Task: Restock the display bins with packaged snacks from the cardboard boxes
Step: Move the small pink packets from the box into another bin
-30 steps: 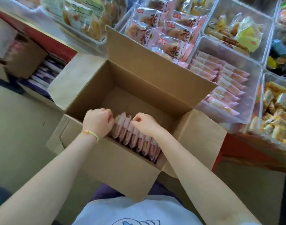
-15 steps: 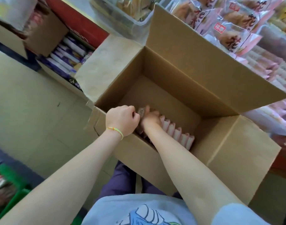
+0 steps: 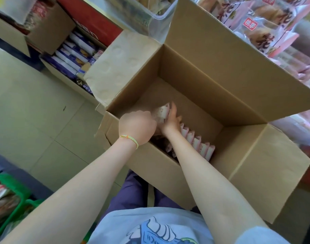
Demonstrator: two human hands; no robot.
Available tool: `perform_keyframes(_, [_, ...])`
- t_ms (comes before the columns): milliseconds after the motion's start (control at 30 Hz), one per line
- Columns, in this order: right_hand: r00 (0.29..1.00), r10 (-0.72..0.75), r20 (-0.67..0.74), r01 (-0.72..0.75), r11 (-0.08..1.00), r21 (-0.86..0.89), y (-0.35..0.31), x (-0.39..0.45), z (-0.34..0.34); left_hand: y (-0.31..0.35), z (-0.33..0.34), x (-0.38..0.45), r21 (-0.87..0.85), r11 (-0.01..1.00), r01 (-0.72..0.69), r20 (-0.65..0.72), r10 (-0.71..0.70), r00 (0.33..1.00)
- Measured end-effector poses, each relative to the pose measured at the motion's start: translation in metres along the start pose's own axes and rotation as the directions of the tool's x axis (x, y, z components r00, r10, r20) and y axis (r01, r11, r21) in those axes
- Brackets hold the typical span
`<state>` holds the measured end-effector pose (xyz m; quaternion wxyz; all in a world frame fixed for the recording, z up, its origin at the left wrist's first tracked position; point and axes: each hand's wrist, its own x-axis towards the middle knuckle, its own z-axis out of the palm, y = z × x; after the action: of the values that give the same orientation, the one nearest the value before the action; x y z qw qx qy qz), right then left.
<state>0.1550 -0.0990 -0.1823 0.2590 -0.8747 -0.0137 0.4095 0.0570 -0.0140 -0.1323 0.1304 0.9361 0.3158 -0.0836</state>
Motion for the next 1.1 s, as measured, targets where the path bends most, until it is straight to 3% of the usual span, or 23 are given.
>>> perform_keyframes(133, [0.997, -0.066, 0.034, 0.058, 0.980, 0.192, 0.016, -0.008, -0.031, 0.001, -0.004, 0.001, -0.005, 0.998, 0.062, 0.050, -0.061, 0.997])
perform_keyframes(233, [0.988, -0.115, 0.102, 0.069, 0.926, 0.372, 0.024, -0.026, -0.067, 0.011, -0.021, 0.007, -0.205, 0.952, 0.228, 0.199, -0.188, 0.962])
perform_keyframes(300, [0.979, -0.143, 0.146, 0.061, 0.887, 0.457, 0.027, -0.042, -0.092, 0.024, -0.030, 0.013, -0.492, 0.763, 0.418, 0.373, -0.249, 0.894])
perform_keyframes(333, [0.975, -0.156, 0.160, 0.057, 0.865, 0.498, 0.027, -0.052, -0.104, 0.033, -0.036, 0.014, -0.613, 0.597, 0.517, 0.486, -0.231, 0.843])
perform_keyframes(400, [0.958, -0.231, 0.168, 0.096, 0.815, 0.572, 0.033, -0.071, -0.132, 0.055, -0.048, 0.011, -0.718, 0.291, 0.632, 0.649, -0.048, 0.759])
perform_keyframes(500, [0.906, -0.383, 0.183, 0.154, 0.699, 0.698, 0.047, -0.098, -0.169, 0.099, -0.066, -0.001, -0.801, 0.019, 0.598, 0.574, 0.309, 0.759])
perform_keyframes(600, [0.935, -0.335, 0.112, 0.096, 0.547, 0.831, 0.062, -0.111, -0.197, 0.144, -0.074, -0.011, -0.819, -0.134, 0.559, 0.466, 0.412, 0.783])
perform_keyframes(667, [0.956, -0.280, 0.082, 0.084, 0.531, 0.843, 0.073, -0.116, -0.218, 0.168, -0.073, -0.016, -0.803, -0.163, 0.574, 0.460, 0.442, 0.770])
perform_keyframes(733, [0.966, -0.247, 0.083, 0.079, 0.582, 0.810, 0.089, -0.123, -0.243, 0.190, -0.065, -0.021, -0.770, -0.163, 0.616, 0.489, 0.468, 0.736])
perform_keyframes(933, [0.959, -0.281, -0.019, 0.186, 0.579, 0.794, 0.145, -0.124, -0.302, 0.250, -0.036, -0.021, -0.654, -0.203, 0.728, 0.519, 0.580, 0.628])
perform_keyframes(1000, [0.963, -0.266, -0.040, 0.177, 0.513, 0.840, 0.161, -0.120, -0.327, 0.265, -0.028, -0.019, -0.667, -0.178, 0.723, 0.543, 0.549, 0.636])
perform_keyframes(1100, [0.977, -0.211, -0.035, 0.091, 0.262, 0.961, 0.178, -0.111, -0.367, 0.282, -0.022, -0.016, -0.677, -0.166, 0.717, 0.597, 0.446, 0.667])
